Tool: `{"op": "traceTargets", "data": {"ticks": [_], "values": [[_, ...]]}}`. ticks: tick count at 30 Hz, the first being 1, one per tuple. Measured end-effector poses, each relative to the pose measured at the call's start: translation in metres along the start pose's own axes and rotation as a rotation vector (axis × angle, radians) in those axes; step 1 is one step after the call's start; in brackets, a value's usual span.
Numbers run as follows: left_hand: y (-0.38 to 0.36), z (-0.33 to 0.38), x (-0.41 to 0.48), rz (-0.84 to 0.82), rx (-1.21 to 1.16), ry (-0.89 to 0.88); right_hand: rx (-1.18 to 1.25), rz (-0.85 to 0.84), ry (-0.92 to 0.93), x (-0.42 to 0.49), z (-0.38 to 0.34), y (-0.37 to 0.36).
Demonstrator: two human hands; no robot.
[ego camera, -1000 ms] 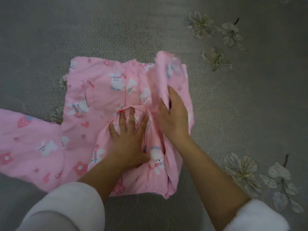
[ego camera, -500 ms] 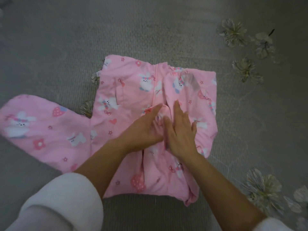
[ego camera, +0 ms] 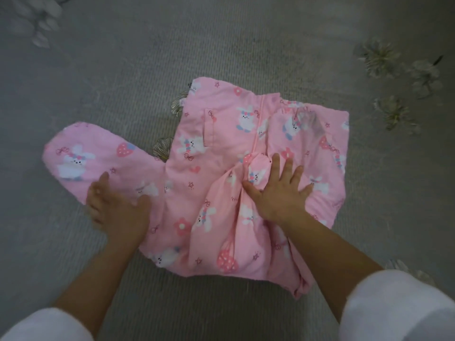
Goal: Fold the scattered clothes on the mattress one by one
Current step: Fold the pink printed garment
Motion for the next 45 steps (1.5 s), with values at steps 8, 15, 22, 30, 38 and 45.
{"op": "traceTargets", "data": {"ticks": [8,15,22,30,38,45], "values": [[0.015,-0.028,0.032,-0.084,-0.772,0.647,-0.108,-0.041,-0.059,0.004,-0.006,0.004],[0.048,0.031,0.018,-0.031,-0.606,0.113,-0.12,-0.057,-0.06,0.005,-0.008,0.004],[0.002,0.11,-0.041,-0.083,-0.036,-0.874,-0.135,-0.038,-0.035,0.003,-0.007,0.005],[-0.092,0.099,-0.067,-0.514,0.431,-0.97,0.093,-0.108,0.109,0.001,0.011,0.01],[-0.019,0.072,-0.092,-0.572,0.344,-1.188,0.415,0.085,0.541,-0.087,0.082,0.044],[-0.01,0.012,-0.111,-0.482,0.721,-1.506,-0.114,0.059,0.816,-0.13,0.114,-0.023]]}}
Point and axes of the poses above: each hand's wrist, its own x-axis towards the middle knuckle, its own y-axis out of the back of the hand, z = x × y, the point moved 3 cm from there along x, towards the middle knuckle, and after that the axes turned 7 degrees about x, right-handed, at the moved point
